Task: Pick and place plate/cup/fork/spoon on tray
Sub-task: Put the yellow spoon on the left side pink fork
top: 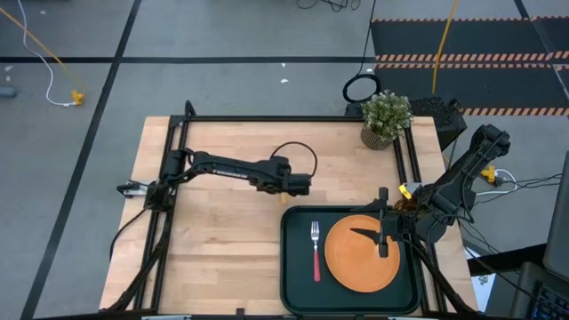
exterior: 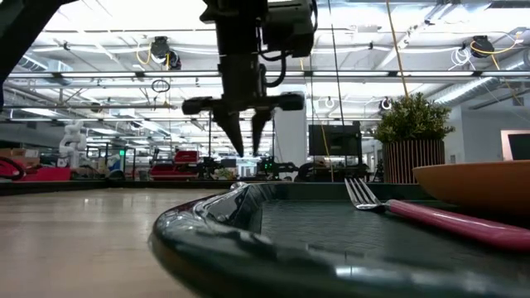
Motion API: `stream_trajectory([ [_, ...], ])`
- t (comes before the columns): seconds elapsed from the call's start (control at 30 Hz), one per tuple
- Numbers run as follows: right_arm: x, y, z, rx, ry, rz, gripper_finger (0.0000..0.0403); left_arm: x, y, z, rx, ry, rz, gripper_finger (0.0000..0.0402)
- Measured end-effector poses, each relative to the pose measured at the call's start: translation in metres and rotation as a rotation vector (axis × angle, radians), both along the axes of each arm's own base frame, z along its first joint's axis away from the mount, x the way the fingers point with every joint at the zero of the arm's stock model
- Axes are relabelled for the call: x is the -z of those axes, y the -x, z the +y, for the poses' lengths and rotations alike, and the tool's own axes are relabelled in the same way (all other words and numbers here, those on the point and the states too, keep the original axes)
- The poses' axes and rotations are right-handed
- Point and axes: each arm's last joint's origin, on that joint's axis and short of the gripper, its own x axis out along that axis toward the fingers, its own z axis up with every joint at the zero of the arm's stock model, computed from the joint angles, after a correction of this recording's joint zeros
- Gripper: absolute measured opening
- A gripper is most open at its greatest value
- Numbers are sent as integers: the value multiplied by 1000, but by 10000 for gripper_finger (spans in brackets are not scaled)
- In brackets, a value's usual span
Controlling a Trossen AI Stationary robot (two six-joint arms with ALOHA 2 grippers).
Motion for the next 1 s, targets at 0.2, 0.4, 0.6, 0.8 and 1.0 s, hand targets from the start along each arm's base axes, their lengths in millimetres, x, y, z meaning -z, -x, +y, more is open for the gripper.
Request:
stream_trajectory([
  [0.2,0,0,0,0,0,0,235,7,-5,0,-82,-8,-50,214],
  [0.4,0,0,0,-1,2,2,235,19,-7,2,-114,-10,-35,266],
  [0.6,0,0,0,-3,3,4,235,29,-8,13,-154,-28,-10,275],
  [0.8,1,0,0,-3,6,7,235,45,-13,17,-158,2,1,275],
  [1.0,2,1,0,-4,8,16,235,54,-14,23,-151,5,30,268],
])
